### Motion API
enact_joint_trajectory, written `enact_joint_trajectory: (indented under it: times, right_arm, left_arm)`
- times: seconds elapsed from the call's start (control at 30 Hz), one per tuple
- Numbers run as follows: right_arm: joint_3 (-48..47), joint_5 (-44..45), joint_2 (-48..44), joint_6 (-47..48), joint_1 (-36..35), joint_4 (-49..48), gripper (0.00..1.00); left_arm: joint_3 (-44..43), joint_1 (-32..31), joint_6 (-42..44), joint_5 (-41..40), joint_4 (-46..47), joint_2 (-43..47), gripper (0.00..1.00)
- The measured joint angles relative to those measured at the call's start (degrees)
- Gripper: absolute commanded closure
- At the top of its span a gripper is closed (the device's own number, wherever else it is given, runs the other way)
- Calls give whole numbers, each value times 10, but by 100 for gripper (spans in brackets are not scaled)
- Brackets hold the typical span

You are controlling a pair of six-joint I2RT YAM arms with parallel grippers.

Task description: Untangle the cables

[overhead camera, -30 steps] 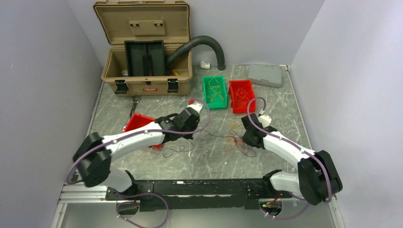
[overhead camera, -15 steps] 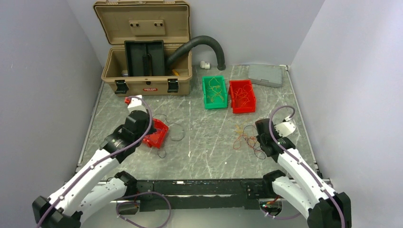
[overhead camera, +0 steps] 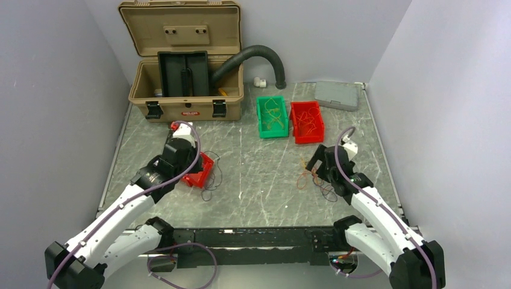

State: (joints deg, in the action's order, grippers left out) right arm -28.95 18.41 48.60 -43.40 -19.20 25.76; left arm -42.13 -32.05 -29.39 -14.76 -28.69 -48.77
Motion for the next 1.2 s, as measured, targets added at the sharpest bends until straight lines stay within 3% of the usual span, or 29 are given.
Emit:
enact_joint_trajectory:
  times: [0.23, 0.4, 0.83, 1.2]
  right_arm:
    - [0, -179, 1, 101, -7, -92, 3]
    - [0, -252, 11, 139, -30, -141, 5]
    - [-29, -297, 50, 164, -47, -192, 5]
    - [-38, -297, 45, 174, -49, -193, 5]
  left_arm:
    - [-29, -1, 43, 87, -14, 5, 100]
    - [-121, 0, 46, 77, -55, 5, 100]
    - [-304, 14, 66, 117, -114, -53, 100]
    - [-369, 62, 83, 9, -191, -87, 100]
